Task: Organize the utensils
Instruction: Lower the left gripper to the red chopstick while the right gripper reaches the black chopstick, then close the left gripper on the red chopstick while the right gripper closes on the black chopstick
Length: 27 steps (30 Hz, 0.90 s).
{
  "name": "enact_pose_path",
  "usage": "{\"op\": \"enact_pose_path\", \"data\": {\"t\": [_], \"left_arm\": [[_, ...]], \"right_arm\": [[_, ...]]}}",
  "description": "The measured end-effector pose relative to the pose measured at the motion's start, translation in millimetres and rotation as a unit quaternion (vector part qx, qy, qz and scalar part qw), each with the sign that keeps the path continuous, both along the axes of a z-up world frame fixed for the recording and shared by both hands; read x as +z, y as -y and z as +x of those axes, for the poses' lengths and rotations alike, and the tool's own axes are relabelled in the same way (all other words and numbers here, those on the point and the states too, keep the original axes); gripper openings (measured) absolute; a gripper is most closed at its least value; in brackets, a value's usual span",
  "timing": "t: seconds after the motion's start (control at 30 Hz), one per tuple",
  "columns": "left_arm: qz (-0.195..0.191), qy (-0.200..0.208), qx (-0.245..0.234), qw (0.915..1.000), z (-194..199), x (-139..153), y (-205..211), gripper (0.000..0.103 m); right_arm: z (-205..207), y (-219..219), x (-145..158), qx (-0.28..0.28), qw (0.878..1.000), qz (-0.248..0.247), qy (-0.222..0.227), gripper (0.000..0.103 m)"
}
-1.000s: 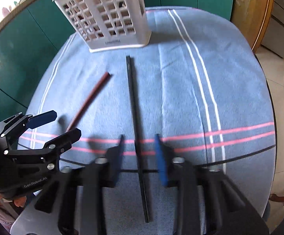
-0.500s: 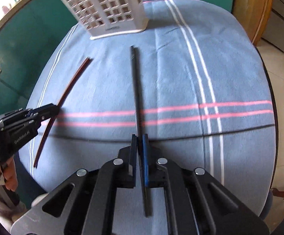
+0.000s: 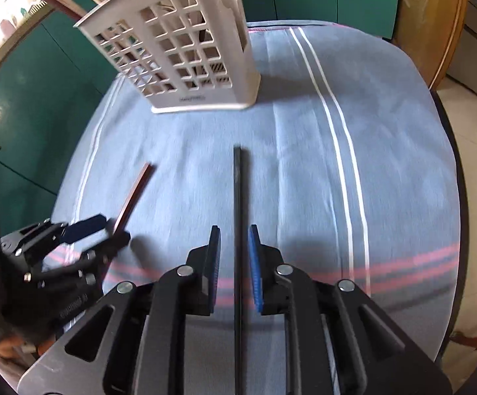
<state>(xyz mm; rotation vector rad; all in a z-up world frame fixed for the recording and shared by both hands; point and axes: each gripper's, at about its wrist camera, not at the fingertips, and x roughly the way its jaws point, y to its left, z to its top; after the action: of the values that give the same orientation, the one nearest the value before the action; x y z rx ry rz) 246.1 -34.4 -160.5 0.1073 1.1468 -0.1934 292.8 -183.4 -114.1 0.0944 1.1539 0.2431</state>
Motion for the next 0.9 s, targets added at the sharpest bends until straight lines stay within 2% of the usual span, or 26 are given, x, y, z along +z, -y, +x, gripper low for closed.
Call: {"op": "enact_pose_path", "data": {"t": [0.13, 0.37, 0.63, 0.83, 0.9], "left_arm": [[0.02, -0.003, -0.016, 0.9997, 13, 0, 11, 0.045], [0.023, -0.004, -0.015, 0.9996, 32, -1, 5, 0.049], [0.023, -0.005, 0.009, 0.9997, 36, -2, -17, 0.049], [0.031, -0.003, 0.008, 0.9995, 43, -4, -15, 0.051], [0.03, -0.004, 0.01, 0.9995, 43, -4, -15, 0.055]], "right_arm": [[30, -8, -12, 0.0, 1.0, -0.024, -0.011, 0.018], [49, -16, -19, 0.011, 0.999, -0.045, -0.014, 0.03], [46, -28, -18, 0.024, 0.997, -0.071, -0.004, 0.032], [43, -32, -16, 0.027, 0.996, -0.084, 0.0, 0.032], [43, -32, -16, 0.027, 0.996, -0.084, 0.0, 0.032]]}}
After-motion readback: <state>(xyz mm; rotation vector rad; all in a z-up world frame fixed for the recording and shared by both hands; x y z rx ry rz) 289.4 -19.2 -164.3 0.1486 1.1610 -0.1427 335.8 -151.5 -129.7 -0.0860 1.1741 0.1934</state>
